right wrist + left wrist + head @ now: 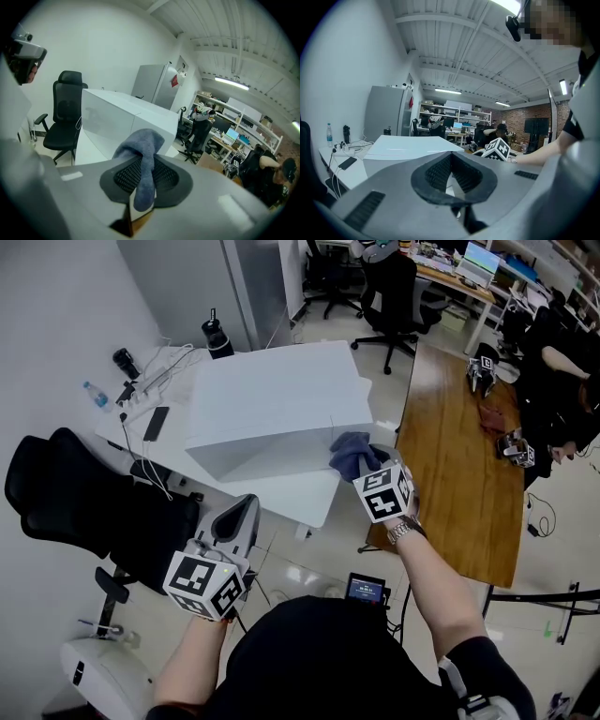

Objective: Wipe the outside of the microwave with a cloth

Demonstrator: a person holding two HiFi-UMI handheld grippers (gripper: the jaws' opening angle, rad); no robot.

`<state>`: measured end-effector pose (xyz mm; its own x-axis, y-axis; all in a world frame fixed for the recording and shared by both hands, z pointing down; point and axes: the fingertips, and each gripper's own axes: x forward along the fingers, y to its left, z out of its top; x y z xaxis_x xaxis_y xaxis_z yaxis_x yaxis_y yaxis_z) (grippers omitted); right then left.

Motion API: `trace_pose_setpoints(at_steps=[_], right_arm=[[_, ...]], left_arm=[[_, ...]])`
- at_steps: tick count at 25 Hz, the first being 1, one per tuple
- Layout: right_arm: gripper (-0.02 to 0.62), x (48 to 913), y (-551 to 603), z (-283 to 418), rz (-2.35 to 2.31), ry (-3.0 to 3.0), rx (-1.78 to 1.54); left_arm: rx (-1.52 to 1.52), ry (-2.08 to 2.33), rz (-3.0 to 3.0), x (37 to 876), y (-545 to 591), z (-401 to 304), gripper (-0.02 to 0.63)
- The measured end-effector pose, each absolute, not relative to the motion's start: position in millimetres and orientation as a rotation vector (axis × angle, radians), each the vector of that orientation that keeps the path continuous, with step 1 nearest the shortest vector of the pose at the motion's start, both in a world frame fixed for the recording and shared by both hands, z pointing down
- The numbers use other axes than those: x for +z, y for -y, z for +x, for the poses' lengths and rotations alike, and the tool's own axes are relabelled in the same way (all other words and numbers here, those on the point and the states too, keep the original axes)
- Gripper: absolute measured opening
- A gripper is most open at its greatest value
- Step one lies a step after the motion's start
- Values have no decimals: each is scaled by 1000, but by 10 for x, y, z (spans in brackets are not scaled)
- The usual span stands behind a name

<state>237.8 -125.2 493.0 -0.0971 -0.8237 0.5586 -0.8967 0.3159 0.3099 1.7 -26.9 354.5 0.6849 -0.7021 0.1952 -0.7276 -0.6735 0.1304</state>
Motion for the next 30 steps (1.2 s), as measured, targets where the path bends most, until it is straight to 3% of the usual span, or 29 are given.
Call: trace_pose_setpoints(at_steps=[13,21,30], right_arm=[[52,4220,639,2253,1384,2209,68],[52,3792,181,1780,1124,2466,-29],[52,3550,-228,1237,786,2623,-184]], left_arm=[[232,1004,2781,3623,71,564,8],[329,866,2865,3722,-134,1010,169],[384,856,2879,3816,-244,1058,199]])
